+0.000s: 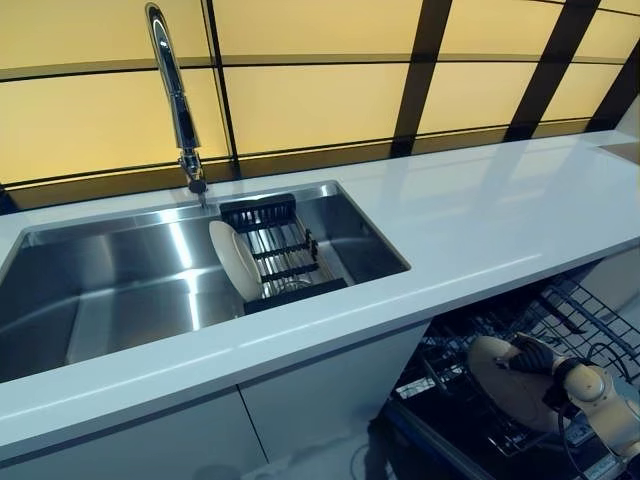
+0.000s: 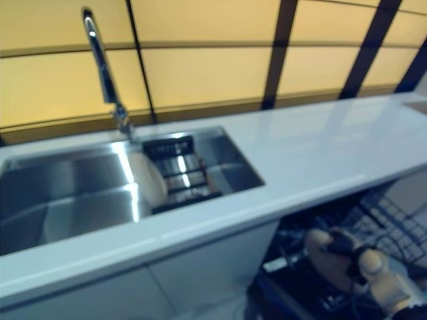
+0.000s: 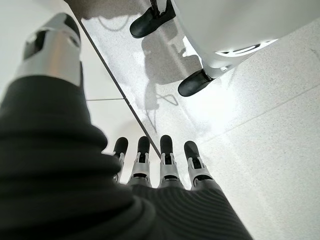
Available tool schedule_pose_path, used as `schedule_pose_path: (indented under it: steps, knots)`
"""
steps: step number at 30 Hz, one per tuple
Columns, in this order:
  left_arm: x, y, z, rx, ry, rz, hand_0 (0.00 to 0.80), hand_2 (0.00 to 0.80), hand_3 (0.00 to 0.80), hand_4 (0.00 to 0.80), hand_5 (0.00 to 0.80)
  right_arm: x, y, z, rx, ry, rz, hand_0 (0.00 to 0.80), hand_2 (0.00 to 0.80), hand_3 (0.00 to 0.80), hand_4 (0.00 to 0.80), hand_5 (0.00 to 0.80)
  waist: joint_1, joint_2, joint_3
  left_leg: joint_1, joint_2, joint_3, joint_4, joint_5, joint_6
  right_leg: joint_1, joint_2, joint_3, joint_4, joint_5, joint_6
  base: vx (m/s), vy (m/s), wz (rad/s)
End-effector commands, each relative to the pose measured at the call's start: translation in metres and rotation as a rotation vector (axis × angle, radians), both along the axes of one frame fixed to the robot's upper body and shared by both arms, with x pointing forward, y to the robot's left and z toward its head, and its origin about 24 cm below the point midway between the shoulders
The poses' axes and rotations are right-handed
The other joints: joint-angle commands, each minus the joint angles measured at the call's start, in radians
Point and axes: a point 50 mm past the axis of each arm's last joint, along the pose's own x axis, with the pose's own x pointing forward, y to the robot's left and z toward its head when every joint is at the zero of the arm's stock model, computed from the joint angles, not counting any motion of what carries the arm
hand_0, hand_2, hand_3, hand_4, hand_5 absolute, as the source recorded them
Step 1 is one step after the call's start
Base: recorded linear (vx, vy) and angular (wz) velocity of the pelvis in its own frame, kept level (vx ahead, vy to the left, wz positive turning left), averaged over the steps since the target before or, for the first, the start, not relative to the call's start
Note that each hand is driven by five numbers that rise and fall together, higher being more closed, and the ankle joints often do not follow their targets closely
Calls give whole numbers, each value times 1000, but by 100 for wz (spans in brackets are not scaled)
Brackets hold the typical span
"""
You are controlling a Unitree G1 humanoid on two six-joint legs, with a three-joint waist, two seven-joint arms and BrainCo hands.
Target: Take plates into dishwasher
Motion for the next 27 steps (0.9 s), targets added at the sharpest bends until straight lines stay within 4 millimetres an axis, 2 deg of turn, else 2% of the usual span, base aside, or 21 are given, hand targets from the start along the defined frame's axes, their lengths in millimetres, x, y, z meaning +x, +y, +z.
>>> schedule_pose_path:
  steps: [1, 14, 15, 17, 22, 27]
  knots:
    - [17, 14, 8, 43, -44, -20, 0, 0, 0, 0, 0, 17, 12, 3, 21, -81, 19, 800, 800, 800, 800, 800, 48, -37, 8, -2, -42, -38, 15, -53, 40, -28, -16, -10, 21, 19, 84, -12, 1, 4]
    - [19, 8, 7, 36, -46, -59, 0, 0, 0, 0, 0, 4, 17, -56, 113, -16, -121, 800, 800, 800, 800, 800, 74, -19, 5, -13, -47, -57, 17, -50, 38, -20, -27, -29, 17, 10, 82, -3, -4, 4]
    - [19, 8, 7, 36, -46, -58, 0, 0, 0, 0, 0, 4, 17, -56, 113, -16, -121, 800, 800, 800, 800, 800, 74, -20, 5, -13, -47, -57, 17, -50, 38, -20, -27, -29, 17, 10, 82, -1, -4, 7]
    - [20, 6, 7, 31, -49, -74, 0, 0, 0, 0, 0, -2, 15, -69, 117, 13, -164, 800, 800, 800, 800, 800, 83, -12, 3, -15, -46, -62, 16, -48, 37, -18, -28, -34, 16, 8, 80, -3, -5, 5]
    - [22, 4, 7, 29, -50, -92, 0, 0, 0, 0, 0, -6, 10, -81, 112, 48, -216, 800, 800, 800, 800, 800, 97, -4, 2, -18, -47, -71, 17, -45, 35, -13, -31, -39, 13, 7, 79, 1, -2, 2]
    - [22, 5, 7, 28, -51, -98, 0, 0, 0, 0, 0, -7, 3, -82, 94, 63, -242, 800, 800, 800, 800, 800, 105, 2, -2, -21, -48, -80, 15, -41, 33, -10, -33, -44, 10, 5, 78, -2, -1, 6]
